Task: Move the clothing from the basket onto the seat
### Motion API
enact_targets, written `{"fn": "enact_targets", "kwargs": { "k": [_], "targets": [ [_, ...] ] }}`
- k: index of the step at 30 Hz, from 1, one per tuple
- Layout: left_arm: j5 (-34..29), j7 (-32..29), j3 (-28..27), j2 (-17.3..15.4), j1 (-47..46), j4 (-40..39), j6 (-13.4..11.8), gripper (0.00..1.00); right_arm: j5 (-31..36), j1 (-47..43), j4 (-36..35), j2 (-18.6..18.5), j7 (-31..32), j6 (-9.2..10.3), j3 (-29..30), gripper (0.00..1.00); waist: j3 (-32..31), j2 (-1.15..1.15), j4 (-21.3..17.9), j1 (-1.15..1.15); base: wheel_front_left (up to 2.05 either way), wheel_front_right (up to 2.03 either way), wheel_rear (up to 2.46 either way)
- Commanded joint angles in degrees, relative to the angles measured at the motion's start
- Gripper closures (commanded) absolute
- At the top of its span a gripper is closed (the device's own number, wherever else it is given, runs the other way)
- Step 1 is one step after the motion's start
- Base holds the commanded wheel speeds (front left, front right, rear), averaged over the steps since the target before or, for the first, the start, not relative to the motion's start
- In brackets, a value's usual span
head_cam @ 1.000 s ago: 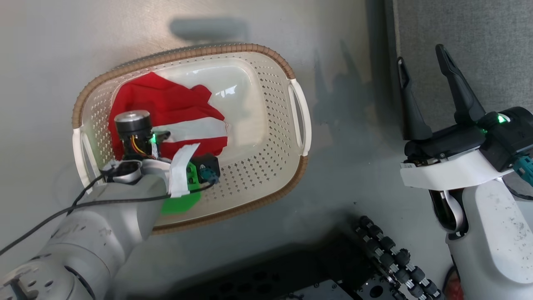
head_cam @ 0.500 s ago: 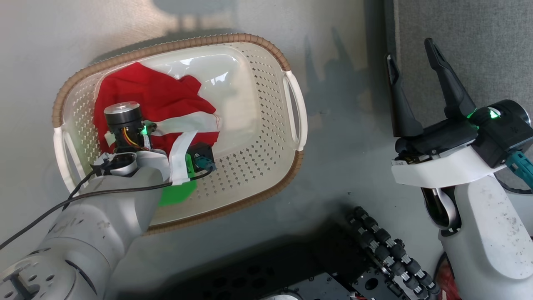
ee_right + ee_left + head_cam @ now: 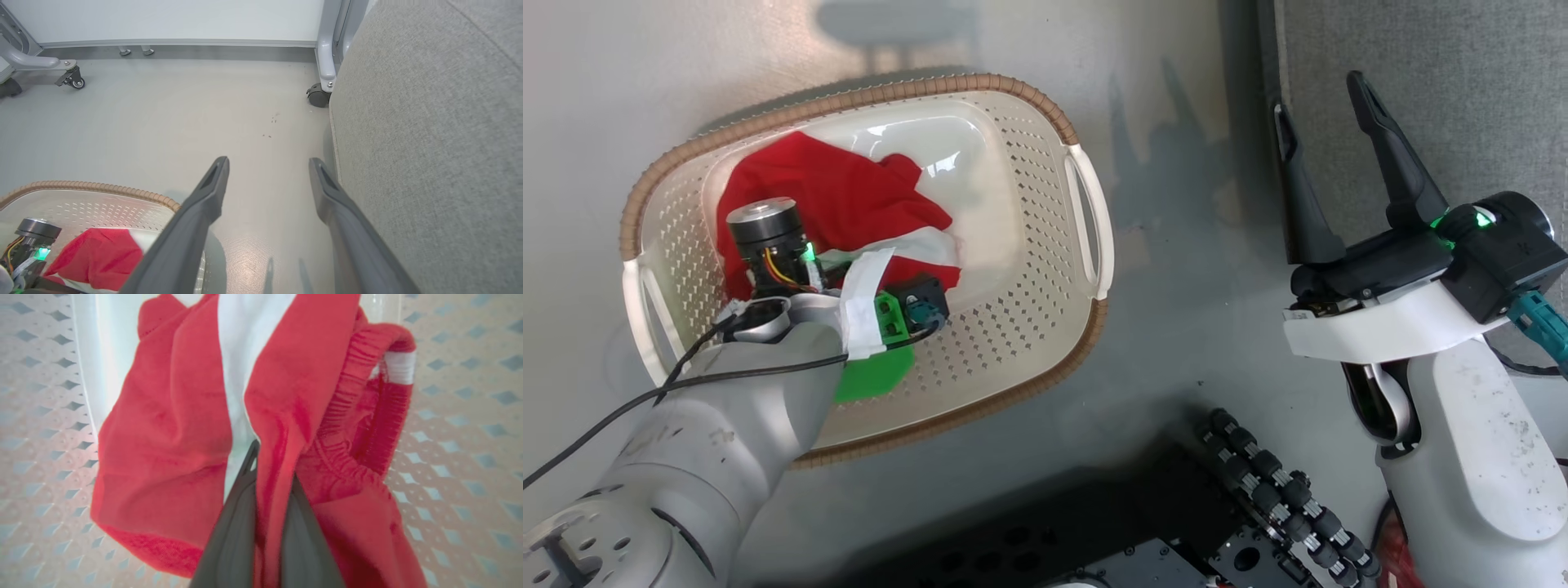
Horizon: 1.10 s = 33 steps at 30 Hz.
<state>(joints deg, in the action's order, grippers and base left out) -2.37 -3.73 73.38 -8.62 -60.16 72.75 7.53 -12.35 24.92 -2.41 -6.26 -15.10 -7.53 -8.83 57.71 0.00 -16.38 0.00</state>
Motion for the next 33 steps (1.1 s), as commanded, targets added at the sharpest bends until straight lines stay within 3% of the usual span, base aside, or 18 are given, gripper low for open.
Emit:
{"fn": "enact_targets", "kwargs": {
  "k": [1, 10, 15, 22, 33],
  "targets": [
    [1.3, 1.2, -0.5, 0.0, -0.3, -0.3, -0.1, 1.00, -0.2, 0.5, 0.1, 0.1, -0.1, 0.08, 0.3, 0.00, -1.2, 0.00, 0.6, 0.00, 0.00, 0.00, 0.00],
    [6.5, 9.2, -3.2, 1.7, 3.3, -2.1, -0.7, 1.00, 0.3, -1.1, 0.6, -0.4, -0.1, 0.08, 0.8, 0.00, -8.4, 0.00, 3.0, 0.00, 0.00, 0.00, 0.00],
    [10.6, 15.3, -6.1, 2.6, 7.2, -3.5, -1.8, 1.00, 0.7, -3.6, 1.3, -0.9, -0.1, 0.09, 1.2, 0.00, -15.3, 0.00, 4.6, 0.00, 0.00, 0.00, 0.00],
    [15.8, 18.6, -9.8, 3.4, 14.0, -7.2, -2.7, 1.00, 0.6, -9.0, 2.3, -1.7, -0.1, 0.08, 1.9, 0.00, -26.0, 0.00, 6.8, 0.00, 0.00, 0.00, 0.00],
    [22.3, 18.9, -18.7, 0.9, 27.6, -24.5, -6.5, 1.00, 0.0, -17.2, 4.2, -3.1, -0.1, 0.08, 0.8, 0.00, -42.1, 0.00, 9.8, 0.00, 0.00, 0.00, 0.00]
  ]
}}
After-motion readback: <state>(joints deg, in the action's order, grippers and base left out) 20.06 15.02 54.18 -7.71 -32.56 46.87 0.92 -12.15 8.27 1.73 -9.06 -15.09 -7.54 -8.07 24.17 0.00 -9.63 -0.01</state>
